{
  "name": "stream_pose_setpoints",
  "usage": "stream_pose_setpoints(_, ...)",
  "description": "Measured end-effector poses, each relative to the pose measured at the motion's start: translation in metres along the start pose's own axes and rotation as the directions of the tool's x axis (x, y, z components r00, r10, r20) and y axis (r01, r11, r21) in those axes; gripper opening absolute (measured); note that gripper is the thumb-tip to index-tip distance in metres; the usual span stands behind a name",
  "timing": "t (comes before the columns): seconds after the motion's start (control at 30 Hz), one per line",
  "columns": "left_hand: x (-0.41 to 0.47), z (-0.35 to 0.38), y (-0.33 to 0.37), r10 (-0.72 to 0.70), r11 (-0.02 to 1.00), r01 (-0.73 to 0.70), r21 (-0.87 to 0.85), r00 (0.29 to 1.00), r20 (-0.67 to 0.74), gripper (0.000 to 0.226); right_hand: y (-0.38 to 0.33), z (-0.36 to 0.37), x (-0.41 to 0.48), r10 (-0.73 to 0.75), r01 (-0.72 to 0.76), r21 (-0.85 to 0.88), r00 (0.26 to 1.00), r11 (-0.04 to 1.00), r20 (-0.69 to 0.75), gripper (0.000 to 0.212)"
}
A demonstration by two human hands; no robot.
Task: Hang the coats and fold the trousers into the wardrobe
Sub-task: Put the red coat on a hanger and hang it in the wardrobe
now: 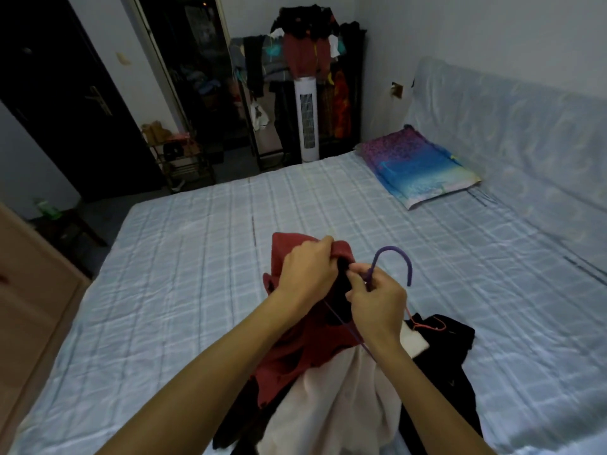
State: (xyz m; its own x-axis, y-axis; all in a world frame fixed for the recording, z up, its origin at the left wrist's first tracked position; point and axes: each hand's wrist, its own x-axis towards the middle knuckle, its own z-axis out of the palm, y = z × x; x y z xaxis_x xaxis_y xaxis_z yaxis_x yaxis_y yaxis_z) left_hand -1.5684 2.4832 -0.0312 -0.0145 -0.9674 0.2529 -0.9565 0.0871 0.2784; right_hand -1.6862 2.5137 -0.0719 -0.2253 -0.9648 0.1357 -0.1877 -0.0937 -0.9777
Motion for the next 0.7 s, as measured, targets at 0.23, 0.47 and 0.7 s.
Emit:
stream_pose_setpoints(0.23, 0.001, -0.022, -0.039, 0.240, 0.970, -0.233, -0.064, 0.960, 0.142, 0.055, -0.011, 0.019, 0.008, -0.093, 0.098, 0.063, 0.993, 0.993, -0.071, 0.011)
stream_pose_setpoints(0.47, 0.017, -0.018, -0.079, 0.470, 0.844, -0.423, 0.331, 0.880, -0.074, 0.027, -0.016, 0.028, 0.011, -0.172, 0.174, 0.046, 0.984, 0.984, -0.044, 0.015)
stream_pose_setpoints(0.7, 0.022, -0.024, -0.084, 0.434, 0.867, -0.414, 0.277, 0.901, -0.014, 0.035, -0.019, 0.031, 0.029, -0.469, 0.457, -0.227, 0.883, 0.860, 0.003, 0.030)
